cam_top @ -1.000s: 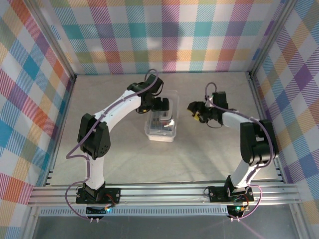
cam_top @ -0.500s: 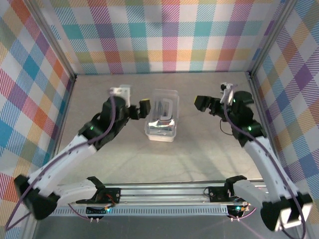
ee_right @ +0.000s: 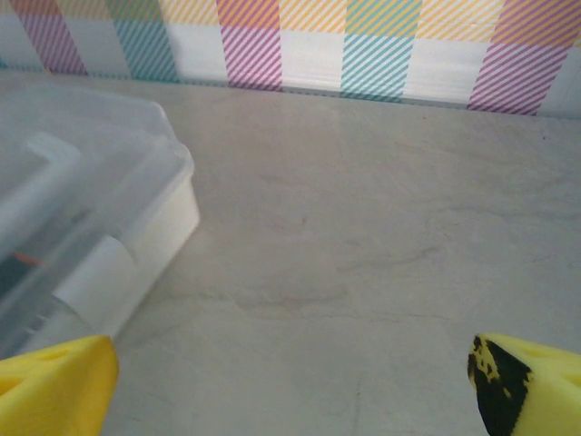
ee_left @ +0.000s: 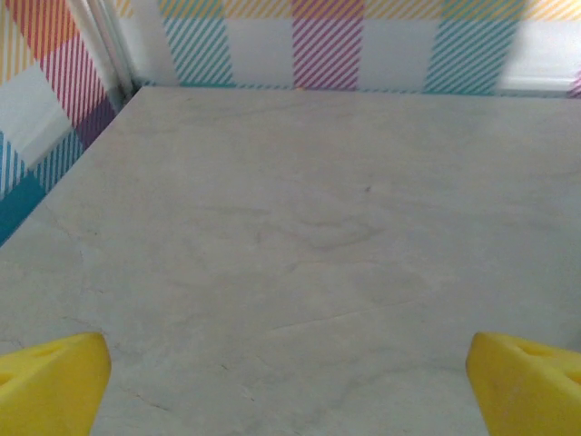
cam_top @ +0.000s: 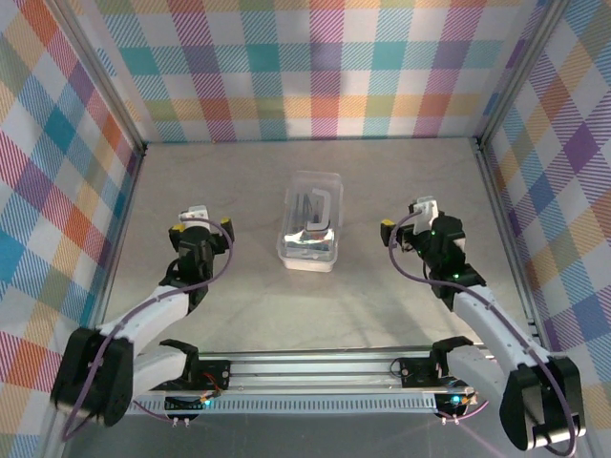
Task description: Pack the tool kit
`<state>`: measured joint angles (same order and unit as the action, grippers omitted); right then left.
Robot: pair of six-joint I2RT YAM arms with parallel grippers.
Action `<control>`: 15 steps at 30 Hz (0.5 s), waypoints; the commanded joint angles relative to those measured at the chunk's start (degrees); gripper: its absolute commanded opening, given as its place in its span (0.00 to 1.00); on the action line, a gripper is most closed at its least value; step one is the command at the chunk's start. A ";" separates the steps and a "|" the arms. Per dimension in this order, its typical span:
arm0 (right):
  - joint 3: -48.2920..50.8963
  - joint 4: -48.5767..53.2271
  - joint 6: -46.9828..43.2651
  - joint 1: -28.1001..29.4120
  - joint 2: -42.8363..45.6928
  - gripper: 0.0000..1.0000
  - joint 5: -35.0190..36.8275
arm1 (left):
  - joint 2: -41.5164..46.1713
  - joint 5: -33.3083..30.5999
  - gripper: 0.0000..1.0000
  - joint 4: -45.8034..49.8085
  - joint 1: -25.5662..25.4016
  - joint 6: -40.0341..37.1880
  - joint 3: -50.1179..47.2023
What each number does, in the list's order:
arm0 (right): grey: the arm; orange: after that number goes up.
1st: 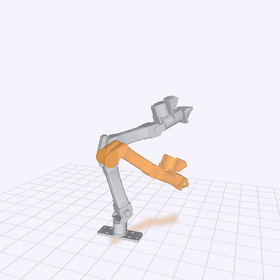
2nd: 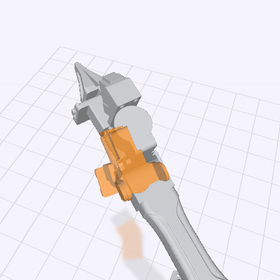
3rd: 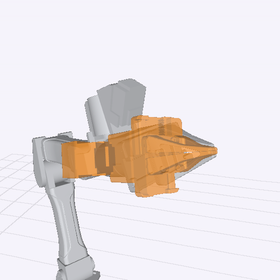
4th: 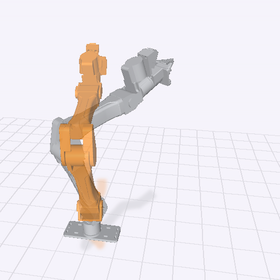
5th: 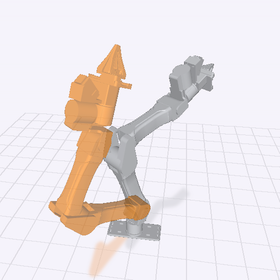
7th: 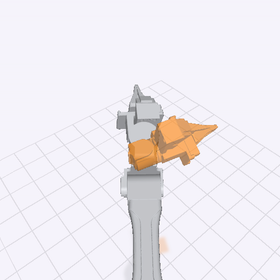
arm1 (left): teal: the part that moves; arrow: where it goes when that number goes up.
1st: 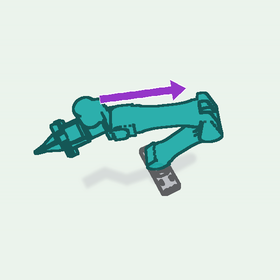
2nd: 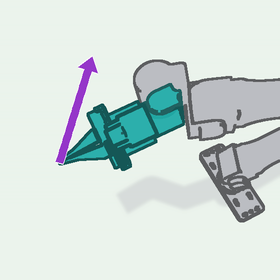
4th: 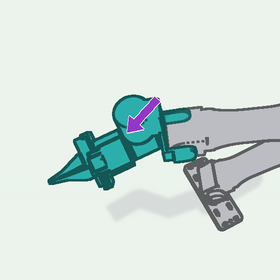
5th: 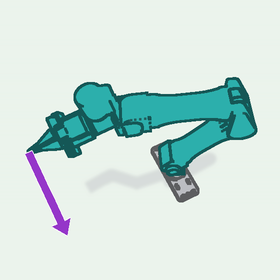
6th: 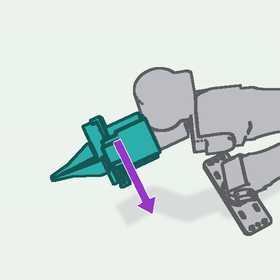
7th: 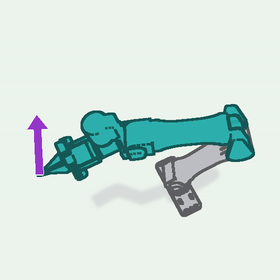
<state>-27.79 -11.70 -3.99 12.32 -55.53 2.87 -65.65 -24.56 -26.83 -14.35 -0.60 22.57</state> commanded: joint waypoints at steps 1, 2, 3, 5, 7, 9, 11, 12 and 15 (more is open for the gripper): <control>0.33 -11.03 -8.67 -2.72 -4.35 0.99 -3.87 | -7.56 5.83 1.00 -15.64 3.36 -4.31 0.18; 0.53 -12.09 -8.84 -3.53 -6.05 0.99 -5.04 | -10.24 5.86 1.00 -17.47 4.15 -4.75 0.17; 0.86 -13.21 -8.77 -4.06 -7.22 0.99 -5.43 | -10.60 4.97 1.00 -17.57 4.50 -4.36 0.86; 1.97 -16.06 -7.75 -5.44 -10.13 0.99 -5.95 | -10.48 6.79 1.00 -16.01 6.15 -2.54 1.32; 2.41 -17.39 -7.26 -6.20 -12.09 0.99 -7.18 | -10.53 6.12 1.00 -15.59 7.13 -0.70 1.78; 4.02 -22.47 -6.14 -6.76 -15.11 0.99 -7.45 | -10.35 7.79 1.00 -14.59 7.76 -0.47 1.99; 3.93 -24.24 -3.79 -7.14 -17.72 0.99 -7.28 | -9.26 10.50 1.00 -11.49 7.76 -1.43 1.98; 3.46 -22.44 -3.60 -7.54 -18.32 0.99 -8.18 | -8.91 10.83 1.00 -11.12 7.75 -1.44 1.29; 6.38 -28.83 -2.92 -7.66 -20.51 0.99 -7.80 | -12.86 10.29 1.00 -19.19 7.81 -1.41 -3.65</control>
<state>-23.20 -32.29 -8.19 5.15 -74.96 -3.11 -76.47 -16.05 -40.03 -6.96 -2.24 22.06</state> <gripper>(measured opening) 0.989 0.996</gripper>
